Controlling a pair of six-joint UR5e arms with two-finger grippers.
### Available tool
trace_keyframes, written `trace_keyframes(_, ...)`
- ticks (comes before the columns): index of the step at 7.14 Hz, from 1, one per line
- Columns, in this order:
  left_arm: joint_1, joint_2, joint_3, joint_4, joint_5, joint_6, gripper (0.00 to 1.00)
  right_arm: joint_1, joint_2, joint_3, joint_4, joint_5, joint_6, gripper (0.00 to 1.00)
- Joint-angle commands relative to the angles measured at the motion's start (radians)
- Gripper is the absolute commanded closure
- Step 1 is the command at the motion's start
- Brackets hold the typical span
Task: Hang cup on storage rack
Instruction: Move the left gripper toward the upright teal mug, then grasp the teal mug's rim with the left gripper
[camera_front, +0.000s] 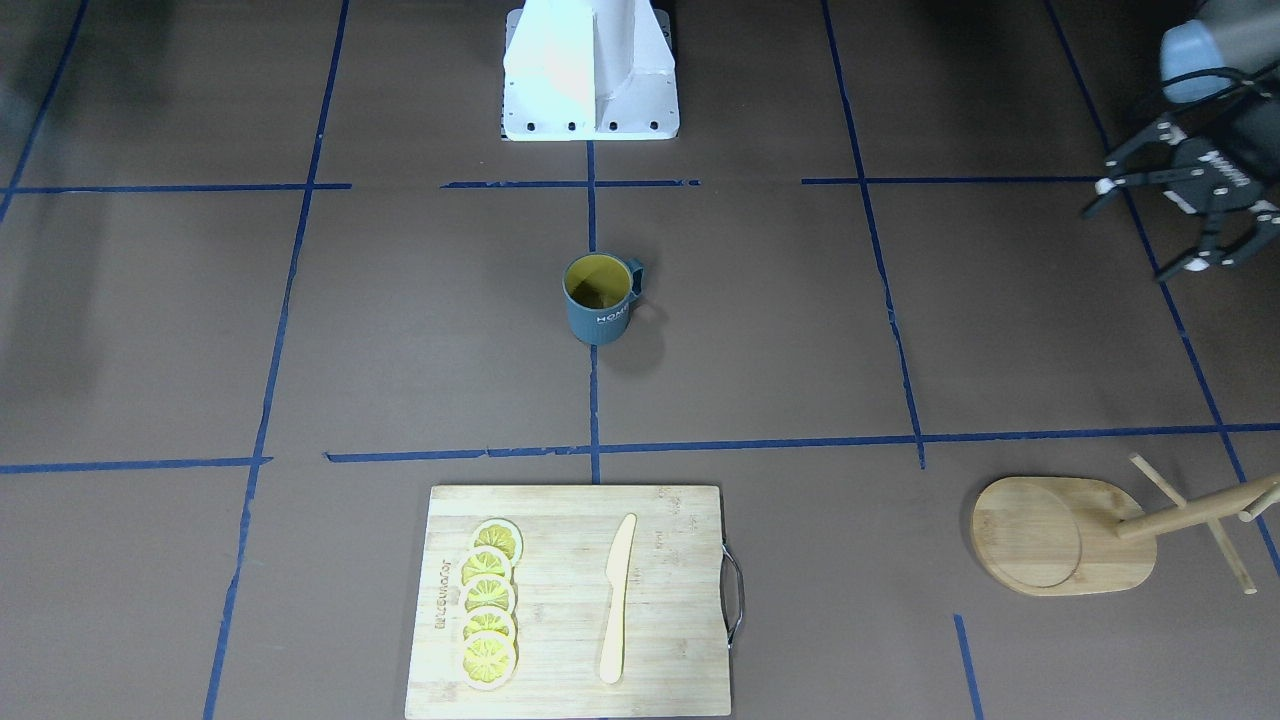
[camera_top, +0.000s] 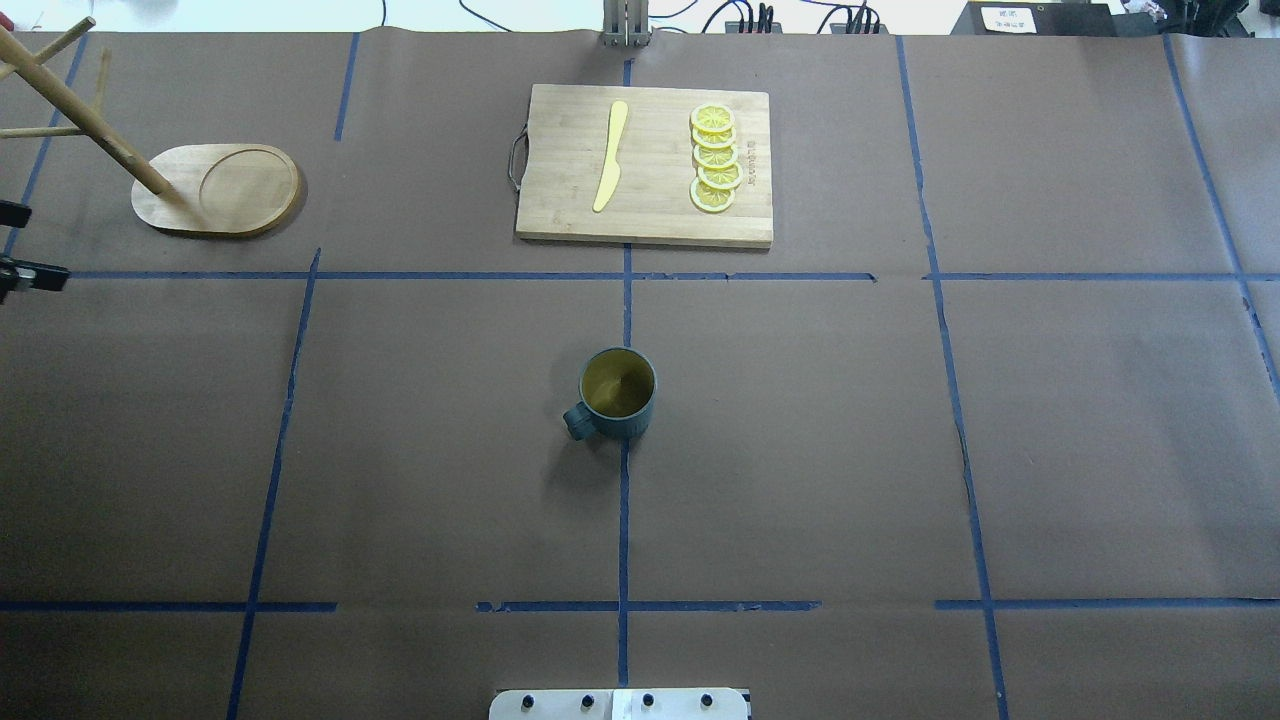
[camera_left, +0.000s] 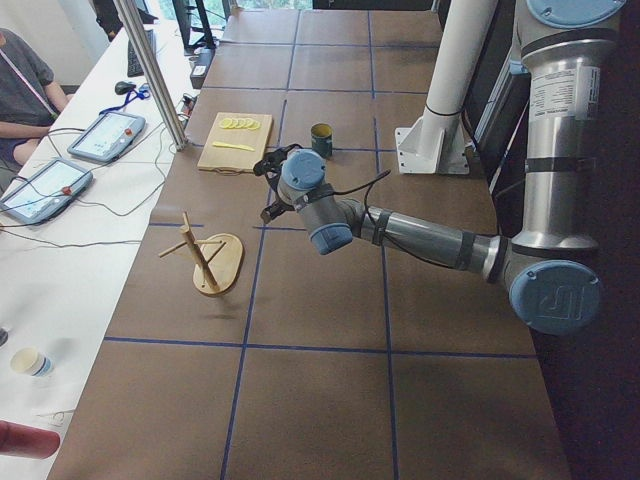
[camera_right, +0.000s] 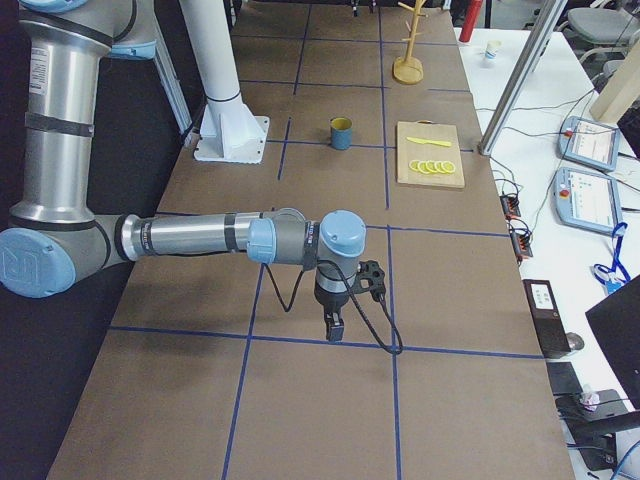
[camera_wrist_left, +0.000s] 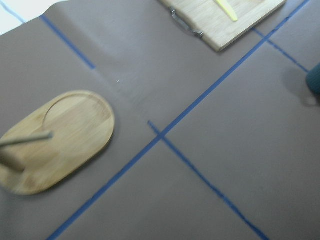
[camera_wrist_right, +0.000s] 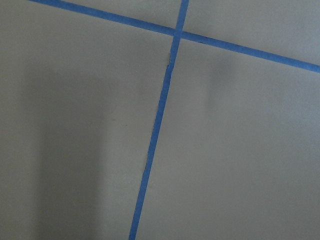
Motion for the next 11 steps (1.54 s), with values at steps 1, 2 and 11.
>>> trace_keyframes(1,0.28,-0.052,0.0,-0.166,0.326,-0.127,0.0,0.0,0.001,-0.001,0.0,-0.001,0.0,0.0)
trace_keyframes(2,0.374,-0.103,0.006,-0.166,0.421,-0.128,0.0,0.0,0.001,-0.001,0.0,-0.001,0.0,0.0)
trace_keyframes(11,0.85,-0.433,0.225,-0.157,0.982,-0.128,0.0,0.0,0.002,-0.007,0.0,-0.003,-0.002,0.0)
